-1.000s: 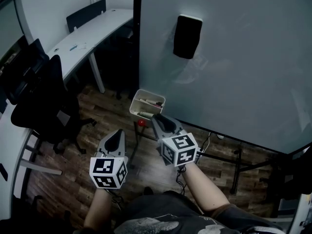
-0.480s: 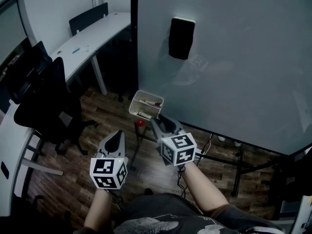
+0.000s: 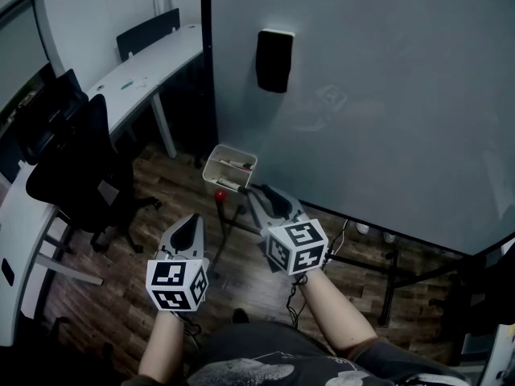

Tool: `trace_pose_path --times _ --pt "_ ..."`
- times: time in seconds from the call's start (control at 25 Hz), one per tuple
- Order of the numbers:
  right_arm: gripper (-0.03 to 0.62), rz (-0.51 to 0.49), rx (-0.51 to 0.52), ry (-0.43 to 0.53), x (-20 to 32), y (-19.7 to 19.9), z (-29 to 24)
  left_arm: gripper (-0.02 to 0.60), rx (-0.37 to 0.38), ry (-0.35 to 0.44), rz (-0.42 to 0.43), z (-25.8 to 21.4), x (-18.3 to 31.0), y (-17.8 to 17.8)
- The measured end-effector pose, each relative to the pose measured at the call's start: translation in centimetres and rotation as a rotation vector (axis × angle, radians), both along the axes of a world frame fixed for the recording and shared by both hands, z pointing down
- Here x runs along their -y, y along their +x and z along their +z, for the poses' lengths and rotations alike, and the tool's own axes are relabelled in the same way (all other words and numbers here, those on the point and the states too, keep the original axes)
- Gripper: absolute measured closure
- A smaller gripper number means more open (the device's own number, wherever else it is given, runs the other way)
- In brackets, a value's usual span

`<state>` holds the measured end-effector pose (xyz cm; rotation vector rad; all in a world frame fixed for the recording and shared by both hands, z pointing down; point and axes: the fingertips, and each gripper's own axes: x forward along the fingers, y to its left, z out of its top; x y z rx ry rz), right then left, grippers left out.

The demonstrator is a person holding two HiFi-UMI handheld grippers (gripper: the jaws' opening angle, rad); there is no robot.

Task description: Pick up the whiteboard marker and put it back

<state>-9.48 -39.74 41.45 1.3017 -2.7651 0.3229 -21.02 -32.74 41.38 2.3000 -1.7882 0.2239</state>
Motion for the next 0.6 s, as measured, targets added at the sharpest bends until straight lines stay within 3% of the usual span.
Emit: trace_pose_path --times 0.6 --pt "0.503 -0.055 0.025 0.05 -9.9 6.4 -3.1 0.568 0.008 0.029 -0.002 -1.4 -8.5 7.9"
